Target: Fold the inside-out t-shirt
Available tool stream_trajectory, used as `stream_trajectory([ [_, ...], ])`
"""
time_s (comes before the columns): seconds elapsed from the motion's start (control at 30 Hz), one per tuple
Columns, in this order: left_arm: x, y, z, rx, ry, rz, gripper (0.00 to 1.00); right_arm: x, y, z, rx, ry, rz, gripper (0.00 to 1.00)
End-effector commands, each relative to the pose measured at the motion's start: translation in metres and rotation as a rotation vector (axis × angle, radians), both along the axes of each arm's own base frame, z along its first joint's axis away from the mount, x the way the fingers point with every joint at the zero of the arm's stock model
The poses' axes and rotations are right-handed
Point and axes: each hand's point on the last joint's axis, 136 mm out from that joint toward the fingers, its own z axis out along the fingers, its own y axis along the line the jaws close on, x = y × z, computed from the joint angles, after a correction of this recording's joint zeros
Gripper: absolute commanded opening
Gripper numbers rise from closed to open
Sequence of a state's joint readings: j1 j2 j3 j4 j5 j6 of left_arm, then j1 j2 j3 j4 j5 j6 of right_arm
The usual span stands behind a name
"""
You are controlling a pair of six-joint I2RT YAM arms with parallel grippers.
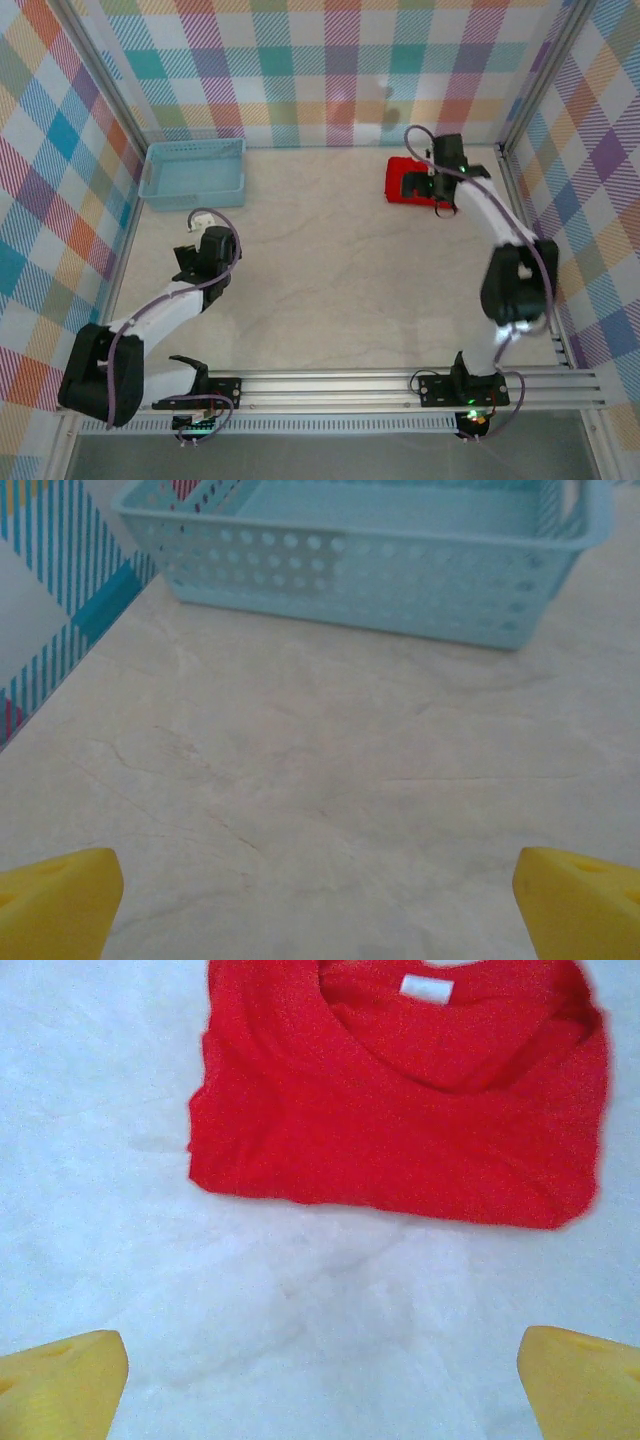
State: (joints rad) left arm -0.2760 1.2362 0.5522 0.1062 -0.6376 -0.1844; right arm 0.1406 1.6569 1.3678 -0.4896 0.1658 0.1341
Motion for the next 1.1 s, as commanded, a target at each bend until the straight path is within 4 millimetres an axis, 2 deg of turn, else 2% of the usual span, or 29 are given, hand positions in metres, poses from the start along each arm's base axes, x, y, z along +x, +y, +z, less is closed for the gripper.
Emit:
stream_trajectory([
  [0.0, 0.014, 0.006, 0.001, 0.014, -0.037, -0.014, 1.0, -0.009, -0.013, -0.013, -0.003, -0.16, -0.047, 1.0],
  [0.17, 0.022, -0.002, -0.016, 0.02, -0.084, -0.11, 1.0, -0.048, -0.029, -0.042, -0.101, -0.254, -0.026, 1.0],
  [0.27, 0.027, -0.006, -0.015, 0.03, -0.105, -0.151, 1.0, -0.052, -0.029, -0.061, -0.098, -0.29, 0.002, 1.0],
  [0.4, 0.032, -0.012, -0.012, 0.024, -0.184, -0.22, 1.0, -0.047, -0.02, -0.076, -0.084, -0.379, 0.062, 1.0],
  [0.47, 0.035, -0.015, -0.022, -0.009, -0.214, -0.253, 1.0, -0.046, -0.016, -0.073, -0.068, -0.407, 0.107, 1.0],
  [0.53, 0.043, -0.017, -0.028, -0.017, -0.196, -0.27, 1.0, -0.046, -0.019, -0.076, 0.001, -0.434, 0.118, 1.0],
  [0.67, 0.049, -0.012, -0.042, -0.07, -0.15, -0.267, 1.0, -0.053, -0.018, -0.08, 0.073, -0.474, 0.171, 1.0],
  [0.83, 0.052, -0.009, -0.043, -0.089, -0.153, -0.266, 1.0, -0.053, -0.028, -0.086, 0.055, -0.482, 0.108, 1.0],
  [1.07, 0.051, -0.008, -0.042, -0.083, -0.155, -0.262, 1.0, -0.054, -0.028, -0.085, 0.052, -0.485, 0.107, 1.0],
])
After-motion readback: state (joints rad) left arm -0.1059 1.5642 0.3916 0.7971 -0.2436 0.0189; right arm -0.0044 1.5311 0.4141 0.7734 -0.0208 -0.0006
